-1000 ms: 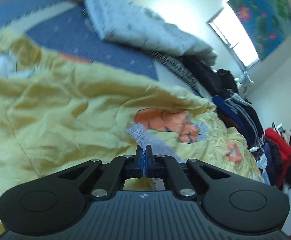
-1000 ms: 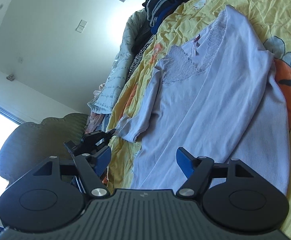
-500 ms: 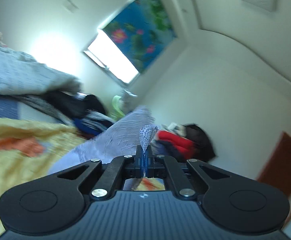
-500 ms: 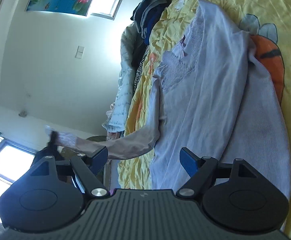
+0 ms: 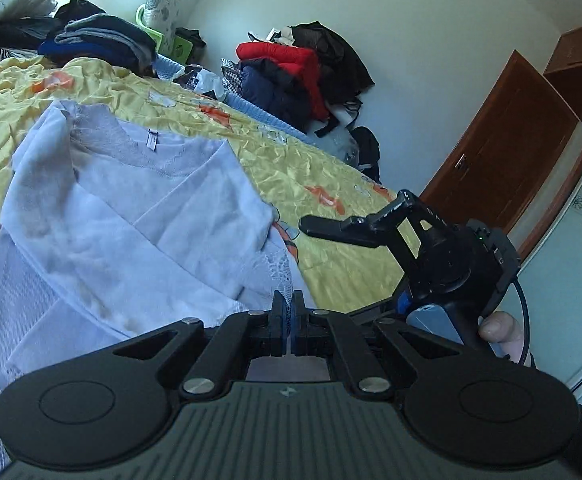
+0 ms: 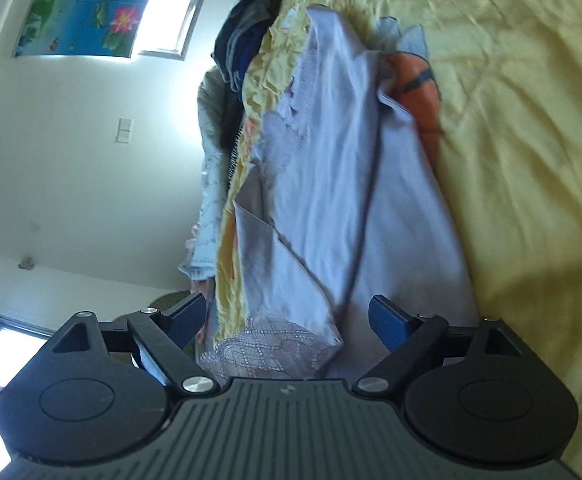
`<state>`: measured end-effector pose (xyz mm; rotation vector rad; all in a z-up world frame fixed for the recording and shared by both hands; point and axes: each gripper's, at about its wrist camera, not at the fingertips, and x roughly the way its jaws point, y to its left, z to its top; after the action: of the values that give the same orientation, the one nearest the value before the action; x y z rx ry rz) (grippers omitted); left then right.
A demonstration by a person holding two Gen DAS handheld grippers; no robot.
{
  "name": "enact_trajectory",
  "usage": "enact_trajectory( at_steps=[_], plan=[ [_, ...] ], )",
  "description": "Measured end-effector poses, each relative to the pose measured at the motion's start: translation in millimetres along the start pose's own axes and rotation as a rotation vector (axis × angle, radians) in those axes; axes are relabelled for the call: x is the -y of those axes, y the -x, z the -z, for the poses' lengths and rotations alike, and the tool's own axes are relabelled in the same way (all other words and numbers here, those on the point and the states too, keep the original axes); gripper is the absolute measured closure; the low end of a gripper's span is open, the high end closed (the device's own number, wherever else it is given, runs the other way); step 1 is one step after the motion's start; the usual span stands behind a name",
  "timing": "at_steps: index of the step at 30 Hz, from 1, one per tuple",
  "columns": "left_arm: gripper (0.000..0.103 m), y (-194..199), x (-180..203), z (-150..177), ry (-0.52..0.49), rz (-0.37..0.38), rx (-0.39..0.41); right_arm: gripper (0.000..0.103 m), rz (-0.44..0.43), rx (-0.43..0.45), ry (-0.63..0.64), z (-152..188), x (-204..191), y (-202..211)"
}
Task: Fold small clothes
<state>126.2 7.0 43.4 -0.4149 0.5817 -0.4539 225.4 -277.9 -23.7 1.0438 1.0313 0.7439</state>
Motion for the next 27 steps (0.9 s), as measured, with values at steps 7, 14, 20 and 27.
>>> enact_trajectory(
  at_steps=[7,14,20,27],
  plan=[
    [0.102,-14,23,8,-0.221,0.014,-0.097,0.015,-0.045,-0.062,-0.018,11,-5,-6],
    [0.101,-26,23,28,-0.293,0.027,-0.228,0.014,-0.037,-0.119,-0.062,23,-2,-8],
    [0.101,-13,31,30,-0.389,0.03,-0.149,0.014,0.042,-0.144,-0.016,39,-13,0],
    [0.095,-18,42,46,-0.526,0.094,-0.244,0.015,0.053,-0.164,-0.036,55,-12,0]
  ],
)
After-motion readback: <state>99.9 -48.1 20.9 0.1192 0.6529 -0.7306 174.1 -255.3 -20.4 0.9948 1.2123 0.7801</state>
